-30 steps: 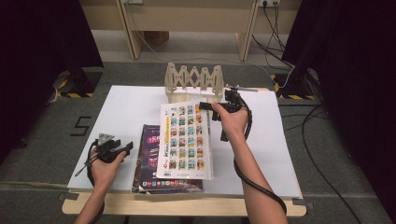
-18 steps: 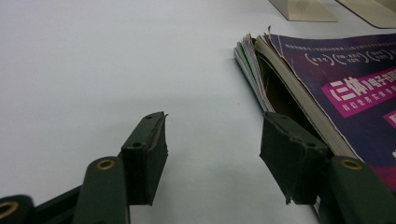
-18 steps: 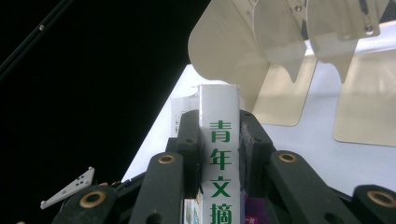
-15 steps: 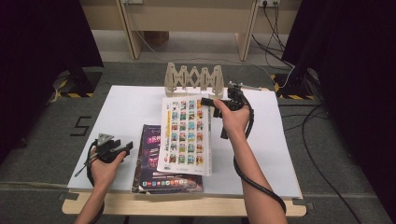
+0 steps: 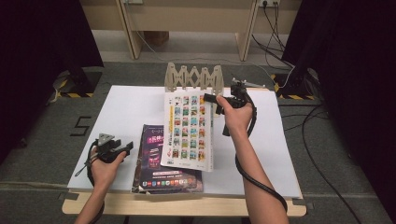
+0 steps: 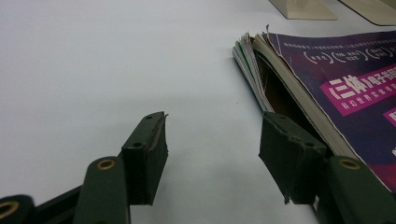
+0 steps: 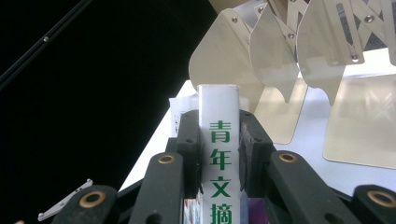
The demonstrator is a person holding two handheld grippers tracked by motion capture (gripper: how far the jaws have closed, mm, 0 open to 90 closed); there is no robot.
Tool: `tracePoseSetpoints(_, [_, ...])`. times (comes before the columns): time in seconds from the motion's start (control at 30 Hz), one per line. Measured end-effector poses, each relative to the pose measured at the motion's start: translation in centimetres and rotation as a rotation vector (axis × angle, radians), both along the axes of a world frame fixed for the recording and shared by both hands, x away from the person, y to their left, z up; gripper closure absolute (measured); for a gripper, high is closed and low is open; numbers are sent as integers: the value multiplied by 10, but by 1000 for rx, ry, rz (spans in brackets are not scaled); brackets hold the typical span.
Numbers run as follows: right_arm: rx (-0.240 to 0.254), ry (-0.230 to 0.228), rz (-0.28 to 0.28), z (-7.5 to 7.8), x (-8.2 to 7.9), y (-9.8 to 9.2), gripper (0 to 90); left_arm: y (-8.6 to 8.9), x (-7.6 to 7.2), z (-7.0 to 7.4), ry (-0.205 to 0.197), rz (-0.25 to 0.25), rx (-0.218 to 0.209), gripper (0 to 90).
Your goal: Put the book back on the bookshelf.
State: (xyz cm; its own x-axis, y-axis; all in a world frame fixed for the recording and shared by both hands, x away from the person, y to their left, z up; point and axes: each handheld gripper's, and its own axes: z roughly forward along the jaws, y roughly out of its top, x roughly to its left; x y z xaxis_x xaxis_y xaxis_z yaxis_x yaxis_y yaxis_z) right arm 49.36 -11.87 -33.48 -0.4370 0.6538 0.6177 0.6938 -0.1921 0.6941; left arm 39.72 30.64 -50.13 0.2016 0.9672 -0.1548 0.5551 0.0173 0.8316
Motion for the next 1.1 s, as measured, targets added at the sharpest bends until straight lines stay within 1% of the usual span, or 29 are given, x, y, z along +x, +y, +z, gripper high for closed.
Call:
tracePoseSetpoints(0.13, [-2,-5,-3,1,0,-1,744,-1,0,0,-1,-4,6,408])
tracePoseSetpoints(0.2, [-6,-23,-16,4,-1,-2,744,-1,-1,0,-5,-5,6,410])
tracePoseSetpoints(0.33, [-11,-37,-36,8,-1,-5,744,-1,0,0,-4,-5,5,411])
tracePoseSetpoints(0.5, [-25,-71,-49,12,-1,-8,744,-1,0,0,-4,-6,4,411])
tracePoseSetpoints(0.63, [-36,-85,-69,15,-2,-11,744,-1,0,0,-3,-6,8,411])
tracePoseSetpoints(0.7, [-45,-93,-70,16,-2,-12,744,-1,0,0,-3,-6,10,412])
tracePoseSetpoints(0.77, [-62,-124,-83,18,-4,-11,744,-1,0,0,-4,-6,13,412])
tracePoseSetpoints(1.1, [-67,-158,-118,23,-4,-15,744,-1,-1,0,-5,-5,4,412])
